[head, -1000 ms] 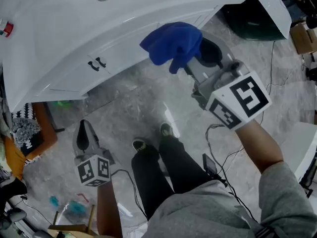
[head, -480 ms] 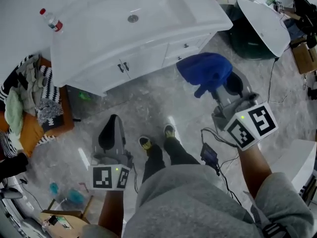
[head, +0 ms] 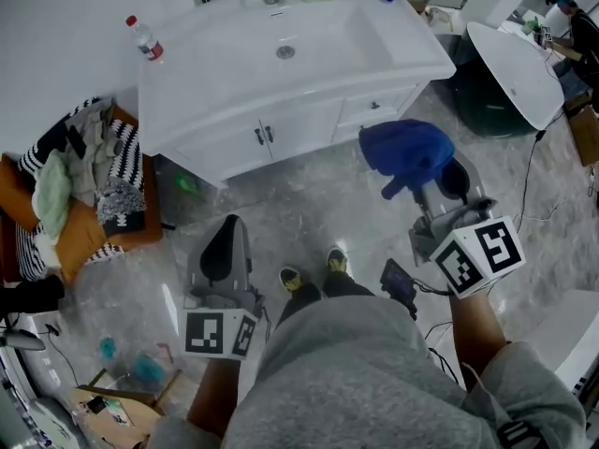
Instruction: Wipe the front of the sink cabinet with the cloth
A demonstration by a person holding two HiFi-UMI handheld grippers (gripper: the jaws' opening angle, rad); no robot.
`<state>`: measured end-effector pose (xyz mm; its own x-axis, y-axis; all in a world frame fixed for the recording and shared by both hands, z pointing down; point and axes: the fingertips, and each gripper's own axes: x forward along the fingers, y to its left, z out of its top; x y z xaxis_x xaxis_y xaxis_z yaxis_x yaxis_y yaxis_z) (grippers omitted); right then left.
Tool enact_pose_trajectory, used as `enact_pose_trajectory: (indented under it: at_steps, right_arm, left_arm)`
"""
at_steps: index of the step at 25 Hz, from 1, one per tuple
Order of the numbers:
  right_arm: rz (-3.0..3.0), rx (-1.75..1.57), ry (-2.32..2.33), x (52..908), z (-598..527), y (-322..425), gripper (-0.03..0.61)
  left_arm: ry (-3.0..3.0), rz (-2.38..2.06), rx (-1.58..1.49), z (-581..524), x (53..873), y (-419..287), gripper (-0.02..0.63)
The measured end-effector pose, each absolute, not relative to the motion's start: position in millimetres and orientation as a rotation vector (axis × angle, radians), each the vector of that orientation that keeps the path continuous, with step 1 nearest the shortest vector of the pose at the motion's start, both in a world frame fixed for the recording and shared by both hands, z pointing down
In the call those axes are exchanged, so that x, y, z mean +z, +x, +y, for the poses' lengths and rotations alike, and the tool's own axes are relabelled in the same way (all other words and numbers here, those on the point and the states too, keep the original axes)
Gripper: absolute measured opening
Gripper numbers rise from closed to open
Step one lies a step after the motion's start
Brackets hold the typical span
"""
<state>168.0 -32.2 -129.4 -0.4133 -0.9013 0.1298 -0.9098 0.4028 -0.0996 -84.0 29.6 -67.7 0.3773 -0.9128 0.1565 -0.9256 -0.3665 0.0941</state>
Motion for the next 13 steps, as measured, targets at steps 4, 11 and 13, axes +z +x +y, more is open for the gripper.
enact_pose_trajectory:
  at_steps: [4, 11, 13]
  right_arm:
    - [-2.593, 0.215, 1.692, -130.3, -31.1, 172.6, 0.077]
    - [-2.608, 0.274, 1.707, -118.6, -33.1, 177.0, 0.077]
    - [-2.603, 0.279, 1.709, -118.2, -34.3, 178.0, 0.077]
  left_arm:
    - [2.470, -1.692, 0.105, 28.7, -75.1, -85.7, 0.014]
    - [2.462, -1.692, 0.043, 17.7, -81.9, -80.6, 0.015]
    - [2.474, -1.692, 0.038, 13.9, -88.2, -76.8, 0.014]
